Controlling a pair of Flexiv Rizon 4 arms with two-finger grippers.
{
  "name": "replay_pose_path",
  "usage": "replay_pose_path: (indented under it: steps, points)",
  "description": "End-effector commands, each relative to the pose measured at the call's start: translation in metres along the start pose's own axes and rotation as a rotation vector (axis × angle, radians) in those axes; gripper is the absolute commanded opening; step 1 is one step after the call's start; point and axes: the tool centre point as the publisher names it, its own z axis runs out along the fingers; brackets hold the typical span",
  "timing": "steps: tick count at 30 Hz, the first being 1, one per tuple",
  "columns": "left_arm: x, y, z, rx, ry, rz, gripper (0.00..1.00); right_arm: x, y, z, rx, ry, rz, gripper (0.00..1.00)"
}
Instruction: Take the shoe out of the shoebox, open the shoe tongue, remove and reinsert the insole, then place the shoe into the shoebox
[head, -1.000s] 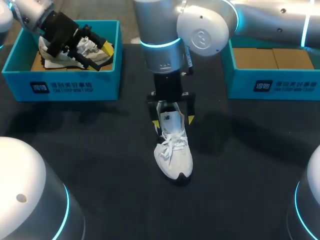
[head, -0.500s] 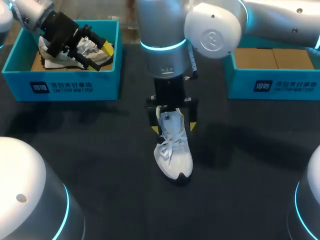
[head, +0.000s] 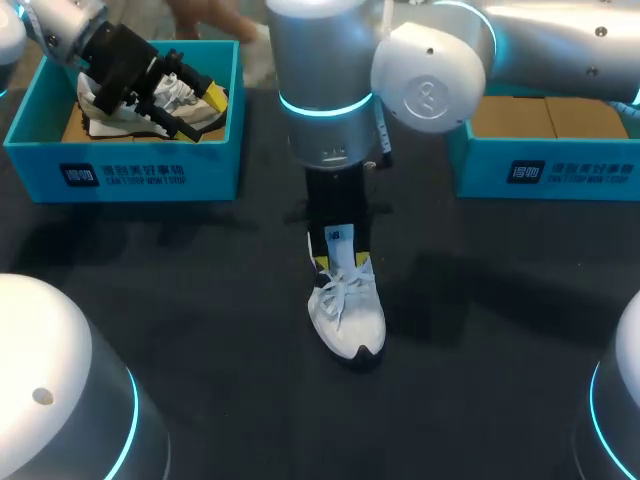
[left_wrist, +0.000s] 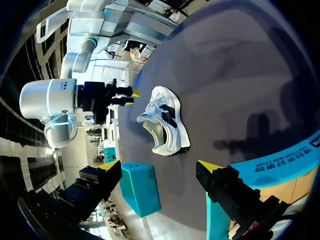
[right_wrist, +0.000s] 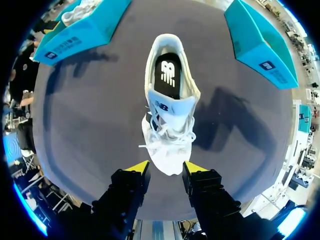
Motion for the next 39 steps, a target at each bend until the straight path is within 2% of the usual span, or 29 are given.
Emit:
replay_pose_path:
  steps: [1,4,16,27,33,39]
  points:
    - [0.000,0.000,0.000,0.001,0.003,0.001,1.00,0.003,0.009,0.010,0.010,0.009,-0.010,0.40]
    - [0.000,0.000,0.000,0.001,0.003,0.001,1.00,0.005,0.018,0.014,0.010,0.011,-0.019,0.37]
    - [0.000,0.000,0.000,0.001,0.003,0.001,1.00,-0.003,0.053,0.031,0.008,0.016,-0.016,0.38]
    - [0.000,0.000,0.000,0.001,0.003,0.001,1.00,-0.008,0.069,0.038,0.004,0.009,-0.015,0.40]
    - [0.000,0.000,0.000,0.001,0.003,0.001,1.00,-0.013,0.064,0.016,-0.043,-0.017,-0.016,0.42]
    - [0.000,0.000,0.000,0.001,0.003,0.001,1.00,-0.020,0.070,0.019,-0.060,-0.049,-0.008,0.42]
